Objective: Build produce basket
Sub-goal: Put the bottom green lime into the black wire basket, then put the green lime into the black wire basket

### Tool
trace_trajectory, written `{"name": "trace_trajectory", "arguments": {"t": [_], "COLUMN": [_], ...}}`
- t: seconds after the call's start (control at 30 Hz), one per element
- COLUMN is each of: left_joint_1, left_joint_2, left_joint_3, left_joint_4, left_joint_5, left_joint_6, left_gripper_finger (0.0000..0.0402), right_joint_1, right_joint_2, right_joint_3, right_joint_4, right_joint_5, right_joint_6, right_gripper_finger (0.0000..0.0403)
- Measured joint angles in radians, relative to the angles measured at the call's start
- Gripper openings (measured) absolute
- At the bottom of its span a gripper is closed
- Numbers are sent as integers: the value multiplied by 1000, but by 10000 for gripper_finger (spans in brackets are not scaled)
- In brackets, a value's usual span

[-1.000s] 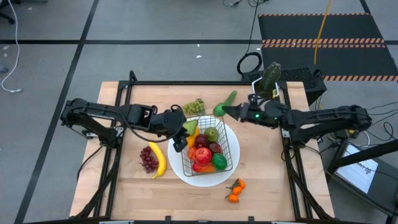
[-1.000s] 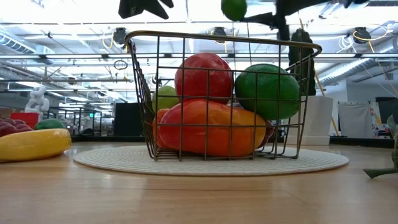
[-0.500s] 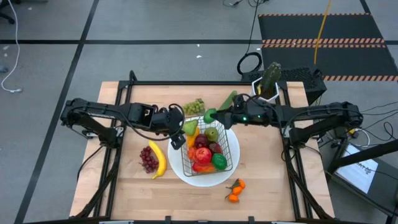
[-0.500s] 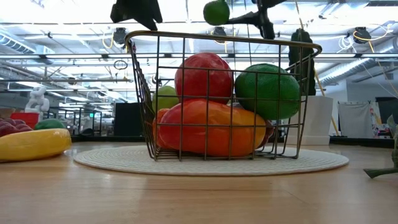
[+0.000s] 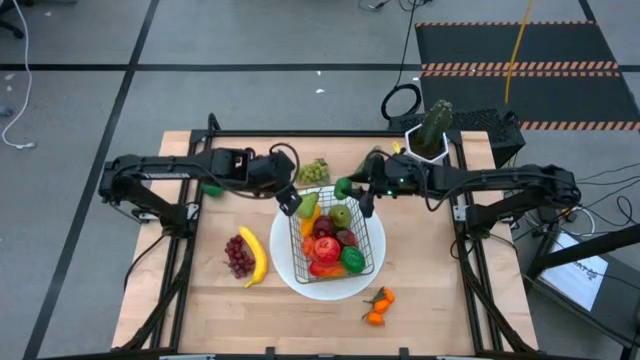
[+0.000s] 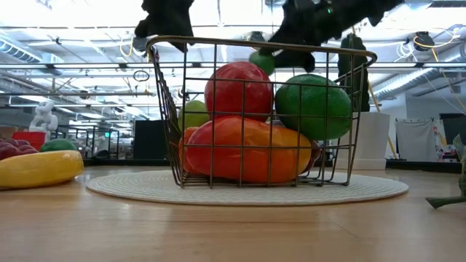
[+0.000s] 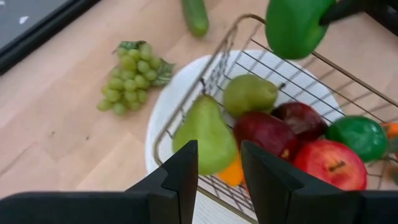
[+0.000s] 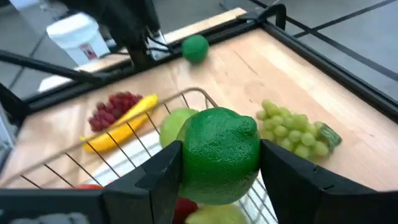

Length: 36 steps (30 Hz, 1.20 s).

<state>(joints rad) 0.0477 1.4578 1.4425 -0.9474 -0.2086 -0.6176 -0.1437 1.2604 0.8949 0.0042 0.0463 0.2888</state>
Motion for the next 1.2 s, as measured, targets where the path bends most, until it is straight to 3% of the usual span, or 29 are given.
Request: {"name": "trace_trajectory", "arguments": {"t": [0.37, 0.73, 0.93, 1.2], "left_joint_1": [130, 240, 308, 436], "left_joint_2": [0, 0, 0, 0], "left_joint_3": [0, 0, 0, -55], "left_joint_4": [-15, -274, -401, -448], "left_joint_5": [32, 33, 31, 39], "left_joint_6": [1, -144, -174, -208], "left_gripper_finger": [122, 129, 187, 267], "right_joint_1": [-7, -29, -42, -103], "right_joint_2": [1, 1, -25, -120], "right_joint_3": [-89, -121, -121, -121], "right_joint_4": [17, 55, 165, 156], "right_joint_5": [0, 0, 0, 0], "right_joint_6": [-150, -230, -231, -249], "right_gripper_finger": [201, 267, 283, 278]}}
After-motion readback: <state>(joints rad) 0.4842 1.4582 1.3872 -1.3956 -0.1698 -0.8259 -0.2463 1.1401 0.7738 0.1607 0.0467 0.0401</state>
